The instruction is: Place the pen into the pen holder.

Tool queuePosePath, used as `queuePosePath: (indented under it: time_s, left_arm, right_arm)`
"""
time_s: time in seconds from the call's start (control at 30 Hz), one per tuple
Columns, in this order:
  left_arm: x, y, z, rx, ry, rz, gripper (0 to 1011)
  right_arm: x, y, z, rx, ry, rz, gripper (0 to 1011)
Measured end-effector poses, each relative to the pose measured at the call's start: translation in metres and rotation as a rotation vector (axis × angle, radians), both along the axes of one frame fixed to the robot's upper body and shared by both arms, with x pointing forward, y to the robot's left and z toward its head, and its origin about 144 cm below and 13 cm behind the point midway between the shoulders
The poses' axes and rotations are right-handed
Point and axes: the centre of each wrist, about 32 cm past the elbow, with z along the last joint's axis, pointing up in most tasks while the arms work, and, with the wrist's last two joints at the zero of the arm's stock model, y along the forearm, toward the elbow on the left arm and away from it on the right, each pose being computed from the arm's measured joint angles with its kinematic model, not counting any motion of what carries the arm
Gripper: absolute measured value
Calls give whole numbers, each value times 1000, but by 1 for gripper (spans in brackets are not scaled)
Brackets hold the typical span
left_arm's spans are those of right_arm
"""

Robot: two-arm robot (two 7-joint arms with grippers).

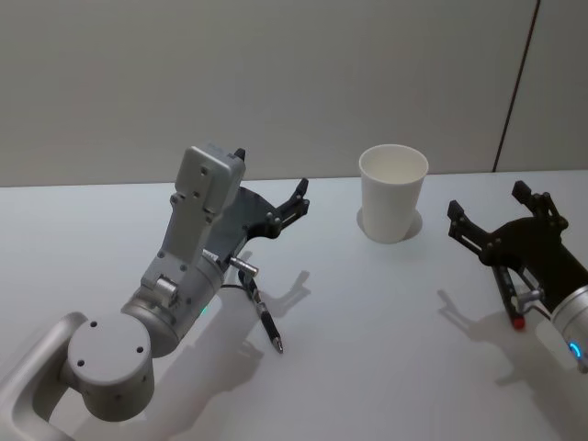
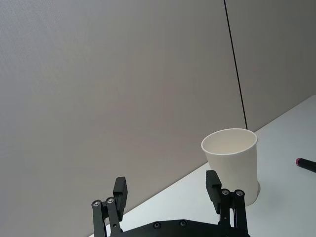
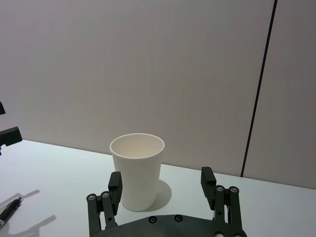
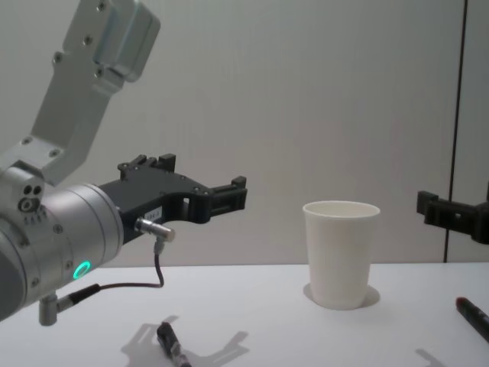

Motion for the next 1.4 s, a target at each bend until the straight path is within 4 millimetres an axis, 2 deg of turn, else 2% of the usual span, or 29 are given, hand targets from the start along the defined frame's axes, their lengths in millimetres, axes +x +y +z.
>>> queuePosePath:
  time_s: [1.4]
  left_arm:
    - [0, 0, 0, 0, 0, 0, 1000]
  right_arm:
    - [0, 0, 0, 0, 0, 0, 1001]
